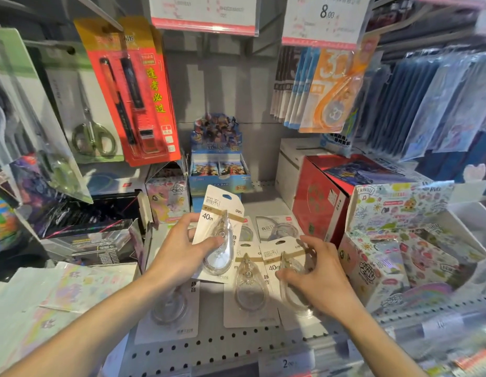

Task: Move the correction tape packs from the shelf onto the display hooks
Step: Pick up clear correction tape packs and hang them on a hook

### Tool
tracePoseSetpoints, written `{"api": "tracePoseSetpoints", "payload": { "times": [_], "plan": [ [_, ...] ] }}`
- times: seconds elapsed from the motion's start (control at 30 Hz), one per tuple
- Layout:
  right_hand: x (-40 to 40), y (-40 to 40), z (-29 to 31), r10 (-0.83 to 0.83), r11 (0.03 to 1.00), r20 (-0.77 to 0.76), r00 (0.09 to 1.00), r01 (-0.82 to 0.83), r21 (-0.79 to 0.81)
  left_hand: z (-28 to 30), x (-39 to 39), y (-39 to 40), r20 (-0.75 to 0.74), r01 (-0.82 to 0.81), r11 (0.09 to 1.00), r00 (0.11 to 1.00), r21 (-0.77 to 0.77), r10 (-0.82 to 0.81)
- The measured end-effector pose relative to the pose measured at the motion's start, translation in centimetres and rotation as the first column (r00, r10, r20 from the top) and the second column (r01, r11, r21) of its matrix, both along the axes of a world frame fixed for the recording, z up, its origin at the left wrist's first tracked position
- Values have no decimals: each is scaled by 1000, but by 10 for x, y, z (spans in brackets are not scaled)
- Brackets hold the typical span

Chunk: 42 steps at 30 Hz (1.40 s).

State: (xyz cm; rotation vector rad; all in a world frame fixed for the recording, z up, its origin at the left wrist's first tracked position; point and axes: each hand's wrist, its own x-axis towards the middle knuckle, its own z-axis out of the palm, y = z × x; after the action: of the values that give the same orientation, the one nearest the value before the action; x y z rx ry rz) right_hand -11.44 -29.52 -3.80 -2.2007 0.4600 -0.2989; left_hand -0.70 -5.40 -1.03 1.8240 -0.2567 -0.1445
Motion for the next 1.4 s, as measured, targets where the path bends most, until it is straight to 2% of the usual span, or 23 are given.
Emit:
{"api": "tracePoseSetpoints", "payload": {
  "times": [0.13, 0.23, 0.3, 0.4, 0.5, 0.7, 0.9, 1.0, 1.1, 1.23, 1.4],
  "plan": [
    [6, -3, 10, -6, 988, 80, 997, -6, 152, -3, 2, -1, -41, 5, 999, 999, -43, -7],
    [10, -4, 21, -42, 988, 180, 983, 14, 153, -3, 2, -2, -81, 17, 995, 996, -97, -25],
    [13, -4, 28, -66, 978, 250, 966, 12, 210, -2, 3, -2, -101, 12, 991, 995, -132, -25],
    [21, 3, 38, -47, 883, 306, 951, -103, 457, -2, 3, -3, -109, 1, 988, 994, -156, -18],
    [35, 19, 40, 41, 811, 324, 945, -221, 542, -1, 2, -5, -119, 3, 981, 993, -196, -26],
    [58, 45, 38, 102, 777, 362, 926, -302, 553, 3, 1, 6, -143, -25, 952, 990, -304, -20],
    [66, 66, 48, 235, 805, 392, 889, -404, 434, 11, 0, 25, -85, -67, 937, 996, -344, 40],
    [63, 68, 59, 319, 805, 357, 878, -450, 386, 18, 0, 36, -45, -62, 923, 998, -380, 48],
    [57, 70, 68, 379, 783, 303, 875, -477, 400, 27, -1, 45, 3, -53, 917, 998, -394, 59],
    [48, 72, 82, 391, 738, 310, 867, -497, 457, 41, -7, 50, 105, -25, 930, 992, -367, 68],
    [34, 59, 109, 405, 767, 365, 838, -528, 363, 66, -20, 46, 280, 0, 957, 956, -289, 85]
  ]
}}
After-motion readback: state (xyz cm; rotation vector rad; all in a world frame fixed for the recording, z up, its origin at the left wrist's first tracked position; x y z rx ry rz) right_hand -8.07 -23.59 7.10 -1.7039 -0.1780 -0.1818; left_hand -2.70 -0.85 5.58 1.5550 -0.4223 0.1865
